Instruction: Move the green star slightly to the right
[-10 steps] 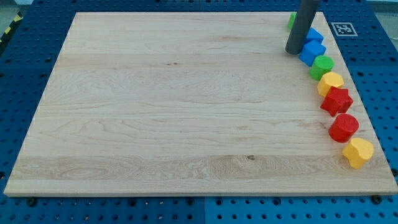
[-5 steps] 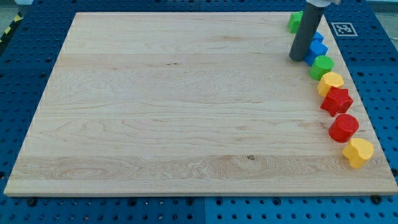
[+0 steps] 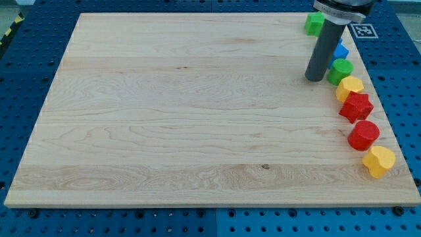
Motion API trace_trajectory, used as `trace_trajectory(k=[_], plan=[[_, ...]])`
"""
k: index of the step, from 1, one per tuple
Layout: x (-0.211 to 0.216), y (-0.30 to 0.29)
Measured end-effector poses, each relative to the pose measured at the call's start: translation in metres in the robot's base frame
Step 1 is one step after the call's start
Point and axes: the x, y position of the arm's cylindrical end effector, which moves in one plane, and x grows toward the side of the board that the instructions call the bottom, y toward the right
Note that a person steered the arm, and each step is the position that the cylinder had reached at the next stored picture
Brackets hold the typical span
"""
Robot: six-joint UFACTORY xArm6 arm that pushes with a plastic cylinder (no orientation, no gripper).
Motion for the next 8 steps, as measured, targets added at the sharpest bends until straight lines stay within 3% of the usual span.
trace_trajectory(k=[4,8], plan=[[0.020,-0.001],[0.017,-0.119]])
